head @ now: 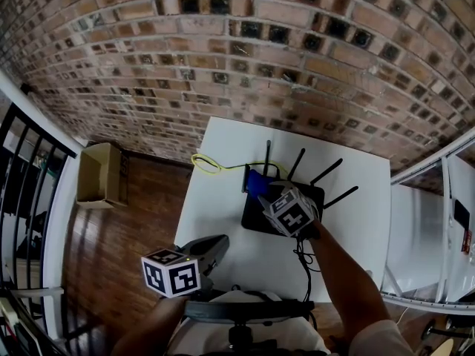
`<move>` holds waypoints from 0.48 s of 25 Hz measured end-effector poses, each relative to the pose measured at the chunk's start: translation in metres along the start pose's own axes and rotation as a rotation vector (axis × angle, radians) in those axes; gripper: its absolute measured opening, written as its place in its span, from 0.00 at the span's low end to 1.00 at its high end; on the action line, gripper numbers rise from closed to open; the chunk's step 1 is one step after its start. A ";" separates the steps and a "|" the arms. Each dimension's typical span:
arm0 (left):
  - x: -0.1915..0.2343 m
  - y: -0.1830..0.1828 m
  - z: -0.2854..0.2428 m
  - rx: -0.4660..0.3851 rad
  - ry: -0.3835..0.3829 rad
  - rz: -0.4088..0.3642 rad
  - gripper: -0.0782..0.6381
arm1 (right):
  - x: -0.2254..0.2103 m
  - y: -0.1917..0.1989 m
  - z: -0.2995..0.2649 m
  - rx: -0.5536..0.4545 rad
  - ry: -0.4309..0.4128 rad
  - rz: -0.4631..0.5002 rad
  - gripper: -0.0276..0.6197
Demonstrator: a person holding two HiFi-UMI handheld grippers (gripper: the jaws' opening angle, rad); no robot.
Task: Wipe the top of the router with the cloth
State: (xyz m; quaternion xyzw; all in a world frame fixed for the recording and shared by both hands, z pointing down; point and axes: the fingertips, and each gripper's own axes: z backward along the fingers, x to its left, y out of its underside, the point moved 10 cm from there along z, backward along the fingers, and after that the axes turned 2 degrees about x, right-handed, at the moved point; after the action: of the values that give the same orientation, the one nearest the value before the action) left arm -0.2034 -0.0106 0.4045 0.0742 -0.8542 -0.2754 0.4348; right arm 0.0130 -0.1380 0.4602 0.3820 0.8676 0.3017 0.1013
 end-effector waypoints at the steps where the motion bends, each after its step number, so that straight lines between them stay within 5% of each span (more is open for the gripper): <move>1: 0.000 -0.001 0.000 0.002 0.001 -0.003 0.15 | 0.000 -0.002 0.006 -0.018 0.005 -0.016 0.24; 12: -0.003 -0.002 -0.008 0.025 0.030 -0.021 0.15 | 0.028 -0.013 0.068 -0.140 -0.084 0.007 0.24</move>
State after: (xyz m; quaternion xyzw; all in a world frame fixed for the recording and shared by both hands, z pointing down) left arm -0.1959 -0.0143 0.4055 0.0927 -0.8502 -0.2679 0.4435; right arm 0.0131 -0.0941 0.4000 0.3895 0.8379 0.3458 0.1632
